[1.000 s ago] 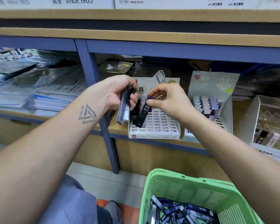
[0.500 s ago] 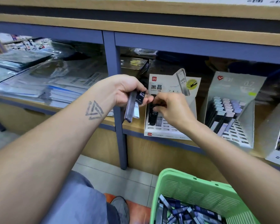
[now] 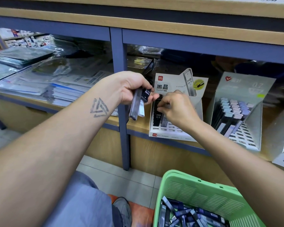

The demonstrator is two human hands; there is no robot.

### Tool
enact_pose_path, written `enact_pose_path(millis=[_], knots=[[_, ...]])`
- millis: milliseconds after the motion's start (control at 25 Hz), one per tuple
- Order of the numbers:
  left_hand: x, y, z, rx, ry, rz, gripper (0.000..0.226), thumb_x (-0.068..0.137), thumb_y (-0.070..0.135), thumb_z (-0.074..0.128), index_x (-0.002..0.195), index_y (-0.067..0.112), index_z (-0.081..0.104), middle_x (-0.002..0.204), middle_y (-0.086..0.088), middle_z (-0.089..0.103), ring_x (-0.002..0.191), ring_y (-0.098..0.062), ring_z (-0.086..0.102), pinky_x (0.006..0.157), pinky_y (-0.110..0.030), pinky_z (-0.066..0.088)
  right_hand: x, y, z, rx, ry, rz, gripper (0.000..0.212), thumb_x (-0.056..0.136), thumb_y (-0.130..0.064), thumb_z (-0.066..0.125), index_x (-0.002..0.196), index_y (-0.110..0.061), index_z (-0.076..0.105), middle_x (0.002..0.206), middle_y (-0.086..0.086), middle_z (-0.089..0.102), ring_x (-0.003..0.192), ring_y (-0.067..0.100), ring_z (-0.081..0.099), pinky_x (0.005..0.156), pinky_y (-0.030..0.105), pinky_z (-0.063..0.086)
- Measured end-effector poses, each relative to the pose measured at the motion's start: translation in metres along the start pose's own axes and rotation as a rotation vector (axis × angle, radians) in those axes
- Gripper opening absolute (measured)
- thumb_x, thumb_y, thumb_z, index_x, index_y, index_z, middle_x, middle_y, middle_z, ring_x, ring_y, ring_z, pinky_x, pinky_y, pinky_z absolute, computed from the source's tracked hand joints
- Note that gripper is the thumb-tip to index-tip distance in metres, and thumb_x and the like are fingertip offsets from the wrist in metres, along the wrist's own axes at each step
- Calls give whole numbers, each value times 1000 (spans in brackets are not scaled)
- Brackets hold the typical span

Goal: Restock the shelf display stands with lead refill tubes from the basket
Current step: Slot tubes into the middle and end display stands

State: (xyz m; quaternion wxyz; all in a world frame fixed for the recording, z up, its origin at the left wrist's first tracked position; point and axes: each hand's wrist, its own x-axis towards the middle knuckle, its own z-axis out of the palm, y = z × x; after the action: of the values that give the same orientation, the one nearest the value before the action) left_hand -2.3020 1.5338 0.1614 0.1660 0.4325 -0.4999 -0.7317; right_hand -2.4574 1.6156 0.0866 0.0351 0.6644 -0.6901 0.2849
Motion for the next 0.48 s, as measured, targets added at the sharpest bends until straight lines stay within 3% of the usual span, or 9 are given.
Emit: enact_pose_path(millis=[280,480], knots=[[2,-3,-1,-11,-16,-11,14,103,3,44,101,-4,55,82,-24,73,61,-26,72,53,-27,59,2,-2,-3,-134,-70,-14,9,86,-16,71,90,-17,79,98,-1,66,104,26,54,88,39,43],[-1,-6,-3,-9,-39,-25,17,104,3,43,100,-8,55,90,-27,73,70,-31,75,62,-34,62,-5,2,-6,-110,-151,-51,38,87,-3,57,111,-22,78,109,0,66,111,27,52,94,43,44]])
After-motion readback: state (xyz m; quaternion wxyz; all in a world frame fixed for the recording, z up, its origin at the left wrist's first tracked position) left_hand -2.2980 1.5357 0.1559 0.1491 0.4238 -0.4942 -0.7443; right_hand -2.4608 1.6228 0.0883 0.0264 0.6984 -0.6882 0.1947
